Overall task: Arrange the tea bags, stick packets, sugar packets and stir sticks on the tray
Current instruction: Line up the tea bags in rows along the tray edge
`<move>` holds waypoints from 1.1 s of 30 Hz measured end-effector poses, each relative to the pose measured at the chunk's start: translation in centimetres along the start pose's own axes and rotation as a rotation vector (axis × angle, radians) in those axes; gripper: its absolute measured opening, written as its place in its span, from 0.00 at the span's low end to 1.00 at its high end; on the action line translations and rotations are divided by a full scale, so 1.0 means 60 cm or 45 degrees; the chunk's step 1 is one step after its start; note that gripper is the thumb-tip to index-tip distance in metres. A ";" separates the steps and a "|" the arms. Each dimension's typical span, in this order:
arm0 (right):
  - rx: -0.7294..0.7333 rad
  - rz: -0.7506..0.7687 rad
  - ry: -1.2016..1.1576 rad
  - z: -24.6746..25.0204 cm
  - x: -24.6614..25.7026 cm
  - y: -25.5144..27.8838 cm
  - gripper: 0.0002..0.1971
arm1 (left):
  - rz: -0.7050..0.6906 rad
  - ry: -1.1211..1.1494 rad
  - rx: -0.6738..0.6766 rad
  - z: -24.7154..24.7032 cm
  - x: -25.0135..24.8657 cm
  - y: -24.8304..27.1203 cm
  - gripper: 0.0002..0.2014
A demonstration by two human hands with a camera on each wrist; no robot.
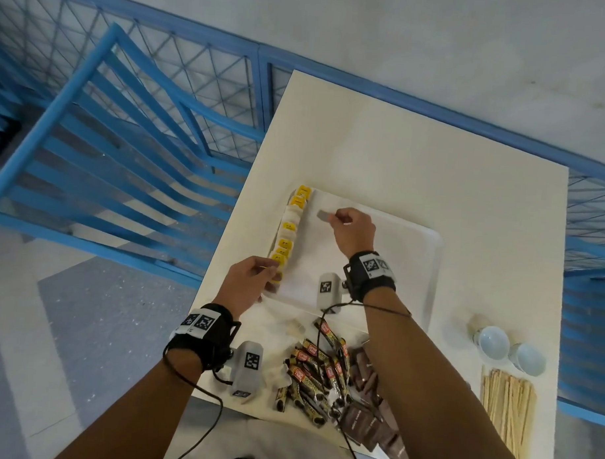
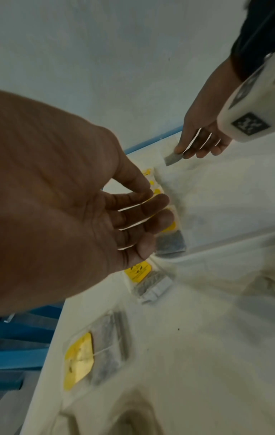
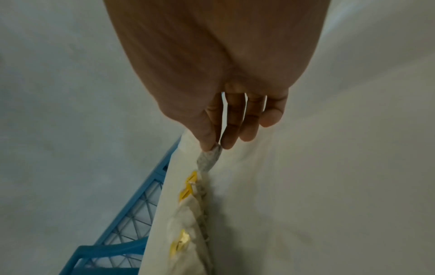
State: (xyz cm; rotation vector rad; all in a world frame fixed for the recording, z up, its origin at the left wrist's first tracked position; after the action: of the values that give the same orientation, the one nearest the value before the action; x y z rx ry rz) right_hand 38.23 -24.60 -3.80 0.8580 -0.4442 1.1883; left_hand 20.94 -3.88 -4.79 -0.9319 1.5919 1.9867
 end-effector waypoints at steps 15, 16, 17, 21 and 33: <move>0.044 0.030 0.165 -0.040 0.022 -0.053 0.10 | -0.029 0.004 -0.101 0.046 0.011 0.006 0.06; 0.048 0.030 0.168 -0.040 0.024 -0.052 0.08 | -0.029 0.008 -0.102 0.047 0.010 0.006 0.06; 0.046 0.030 0.168 -0.040 0.025 -0.051 0.08 | -0.028 0.012 -0.102 0.047 0.010 0.006 0.06; 0.008 0.014 0.116 -0.039 0.028 -0.046 0.08 | -0.013 0.028 -0.100 0.049 0.010 0.007 0.06; -0.017 0.057 -0.008 -0.034 0.021 0.032 0.07 | -0.065 -0.107 -0.109 0.081 0.016 0.014 0.06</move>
State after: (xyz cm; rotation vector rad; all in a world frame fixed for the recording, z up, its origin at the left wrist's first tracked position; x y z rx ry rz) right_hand 36.60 -21.99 -3.48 0.8444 -0.4781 1.2224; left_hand 18.57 0.50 -4.32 -0.8996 1.4338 2.0446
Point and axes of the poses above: each hand's wrist, its own y-axis away from the middle knuckle, its own z-axis out of the back of the hand, x = y × z, the point moved 8 cm from there along -y, towards the middle knuckle, and after that the axes turned 3 degrees about -x, right-handed, at the moved point
